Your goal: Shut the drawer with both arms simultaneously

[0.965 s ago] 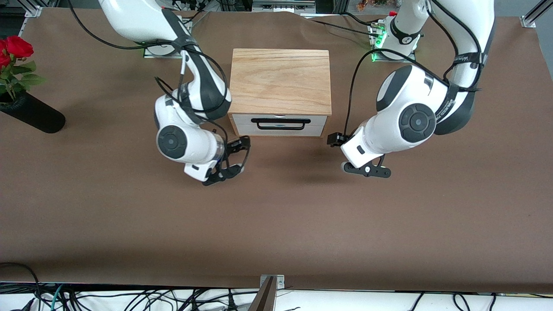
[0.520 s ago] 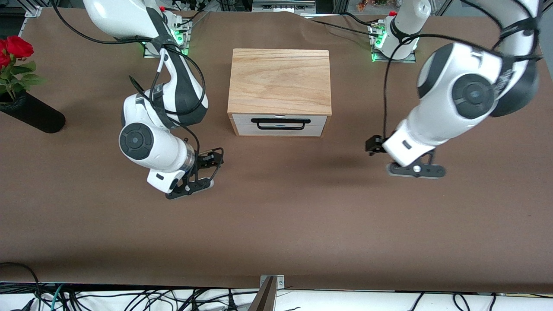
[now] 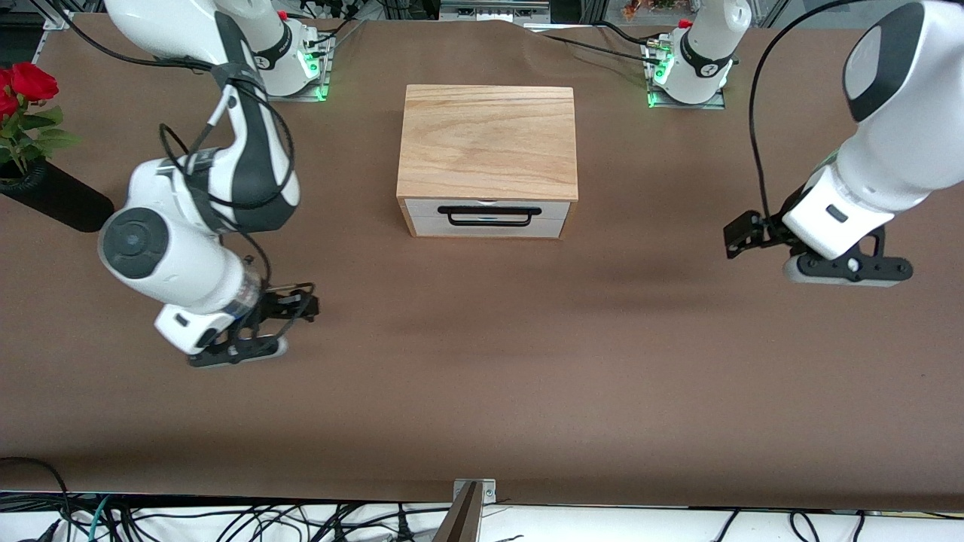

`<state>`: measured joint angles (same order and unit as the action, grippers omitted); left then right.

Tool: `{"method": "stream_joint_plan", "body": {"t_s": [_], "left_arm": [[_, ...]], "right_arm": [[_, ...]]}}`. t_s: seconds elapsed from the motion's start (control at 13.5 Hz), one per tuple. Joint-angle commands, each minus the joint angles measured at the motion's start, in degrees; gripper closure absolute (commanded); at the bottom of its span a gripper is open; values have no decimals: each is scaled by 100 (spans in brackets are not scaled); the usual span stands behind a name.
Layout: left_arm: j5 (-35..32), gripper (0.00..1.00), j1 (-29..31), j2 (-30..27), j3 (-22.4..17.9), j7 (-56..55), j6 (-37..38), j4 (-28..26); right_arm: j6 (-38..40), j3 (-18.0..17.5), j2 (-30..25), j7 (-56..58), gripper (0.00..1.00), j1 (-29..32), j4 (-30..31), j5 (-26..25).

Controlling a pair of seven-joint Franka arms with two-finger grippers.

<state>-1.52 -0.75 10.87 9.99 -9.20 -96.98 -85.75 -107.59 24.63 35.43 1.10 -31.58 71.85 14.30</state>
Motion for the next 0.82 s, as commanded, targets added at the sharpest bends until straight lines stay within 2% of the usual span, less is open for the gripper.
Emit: {"method": "stream_joint_plan", "body": {"t_s": [0.0, 0.15, 0.3, 0.45, 0.59, 0.74], "left_arm": [[-137, 0, 57, -813, -58, 191, -181, -1056], [-129, 0, 136, -999, -58, 138, -181, -1251], [-85, 0, 136, -999, -49, 155, -59, -1234], [-76, 0, 136, -982, -23, 111, 275, -1164], [-94, 0, 136, -868, -32, 120, 276, -1032], [-94, 0, 145, -867, -40, 199, 320, -1032]], "right_arm": [[89, 252, -63, 31, 0, -85, -145, -76], [11, 209, -456, 5, 0, -68, 82, -294], [-252, 131, -1009, 39, 0, 2, 530, -891], [-271, -333, -1703, 22, 0, 526, 969, -1200], [-184, -887, -2353, 22, 0, 1151, 1452, -1420], [-113, -1370, -2742, 22, 0, 1705, 1726, -1736]]}}
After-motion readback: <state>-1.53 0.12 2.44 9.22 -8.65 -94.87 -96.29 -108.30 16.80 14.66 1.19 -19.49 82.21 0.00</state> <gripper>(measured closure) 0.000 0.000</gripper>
